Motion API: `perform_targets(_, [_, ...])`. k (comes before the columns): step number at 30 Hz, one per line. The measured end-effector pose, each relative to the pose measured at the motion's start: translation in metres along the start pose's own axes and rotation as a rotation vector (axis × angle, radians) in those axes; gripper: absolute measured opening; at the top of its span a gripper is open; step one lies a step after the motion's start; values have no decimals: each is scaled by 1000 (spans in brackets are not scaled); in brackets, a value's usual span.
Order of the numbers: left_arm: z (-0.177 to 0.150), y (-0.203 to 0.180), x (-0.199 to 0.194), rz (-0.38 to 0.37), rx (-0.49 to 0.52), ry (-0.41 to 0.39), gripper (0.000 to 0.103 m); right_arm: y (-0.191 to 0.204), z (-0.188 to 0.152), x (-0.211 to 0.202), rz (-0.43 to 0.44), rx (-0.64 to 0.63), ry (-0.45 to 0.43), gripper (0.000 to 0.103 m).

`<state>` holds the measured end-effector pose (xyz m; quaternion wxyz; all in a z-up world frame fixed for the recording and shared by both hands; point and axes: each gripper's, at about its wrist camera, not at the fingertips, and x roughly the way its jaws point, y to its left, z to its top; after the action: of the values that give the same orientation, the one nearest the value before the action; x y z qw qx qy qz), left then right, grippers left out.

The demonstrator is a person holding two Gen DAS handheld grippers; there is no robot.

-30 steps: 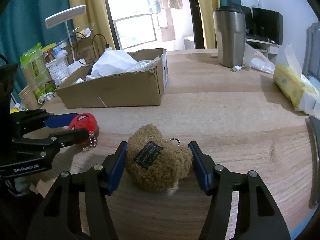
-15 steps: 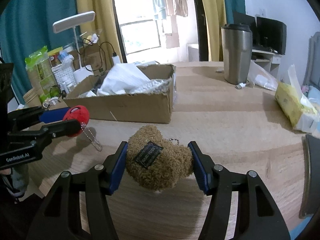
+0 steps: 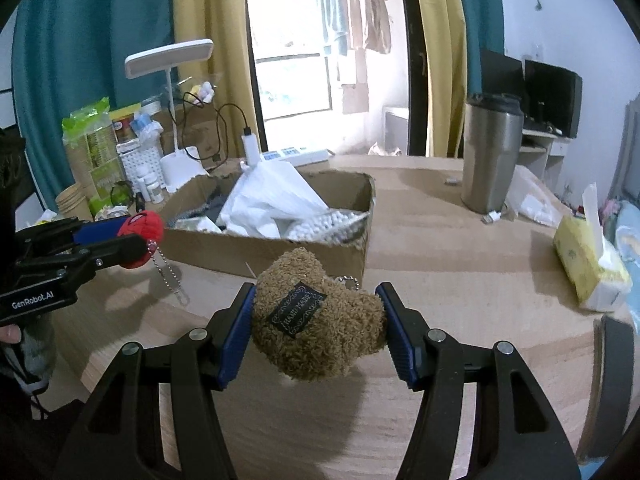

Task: Organize soft objects
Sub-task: 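Lift the teddy plush in the right tool and red ball in the left tool over the box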

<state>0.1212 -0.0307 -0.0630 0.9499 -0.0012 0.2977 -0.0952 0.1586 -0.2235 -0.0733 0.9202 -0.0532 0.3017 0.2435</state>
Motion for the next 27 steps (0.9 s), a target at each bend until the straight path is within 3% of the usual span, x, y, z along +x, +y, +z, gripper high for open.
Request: perform_targets(27, [28, 40, -26, 63, -41, -143, 40, 37, 55, 8, 73, -100, -104, 63])
